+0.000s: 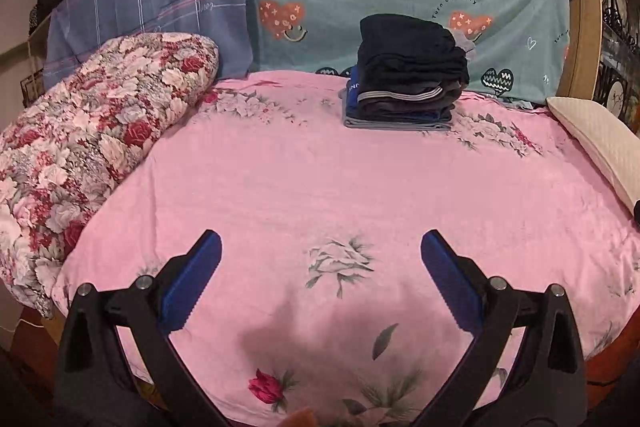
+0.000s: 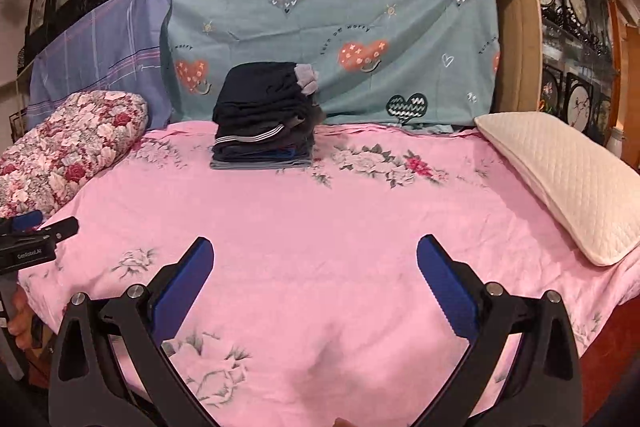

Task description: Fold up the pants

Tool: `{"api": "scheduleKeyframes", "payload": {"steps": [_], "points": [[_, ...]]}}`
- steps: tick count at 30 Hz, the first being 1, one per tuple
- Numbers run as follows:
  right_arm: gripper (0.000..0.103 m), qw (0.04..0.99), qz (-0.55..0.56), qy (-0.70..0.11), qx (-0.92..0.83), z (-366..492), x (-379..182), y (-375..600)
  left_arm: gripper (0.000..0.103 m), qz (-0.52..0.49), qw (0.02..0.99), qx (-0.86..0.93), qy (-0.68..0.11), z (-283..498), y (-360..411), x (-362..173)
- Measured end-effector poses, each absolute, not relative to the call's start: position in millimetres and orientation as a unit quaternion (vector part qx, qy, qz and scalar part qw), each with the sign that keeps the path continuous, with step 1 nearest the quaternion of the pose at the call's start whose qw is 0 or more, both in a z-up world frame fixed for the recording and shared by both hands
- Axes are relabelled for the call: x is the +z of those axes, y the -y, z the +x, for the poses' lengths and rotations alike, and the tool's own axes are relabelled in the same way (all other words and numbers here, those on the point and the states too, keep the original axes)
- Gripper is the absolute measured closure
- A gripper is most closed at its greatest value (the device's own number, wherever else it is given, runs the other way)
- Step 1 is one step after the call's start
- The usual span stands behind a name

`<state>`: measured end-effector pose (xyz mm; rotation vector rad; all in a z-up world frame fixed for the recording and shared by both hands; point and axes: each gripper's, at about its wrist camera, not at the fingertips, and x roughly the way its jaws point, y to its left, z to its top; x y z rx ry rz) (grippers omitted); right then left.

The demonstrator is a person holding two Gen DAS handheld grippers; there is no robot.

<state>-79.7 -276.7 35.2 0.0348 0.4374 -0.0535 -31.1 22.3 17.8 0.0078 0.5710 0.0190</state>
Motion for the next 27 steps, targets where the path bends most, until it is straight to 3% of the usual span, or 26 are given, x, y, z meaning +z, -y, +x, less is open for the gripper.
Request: {"api": "scheduleKeyframes", "payload": {"steps": [27], "points": [[0.001, 0.975, 0.025, -0.218, -0.046, -76, 27, 298, 0.002, 0.007, 0.954, -0.004, -0.299, -24, -16, 14]]}}
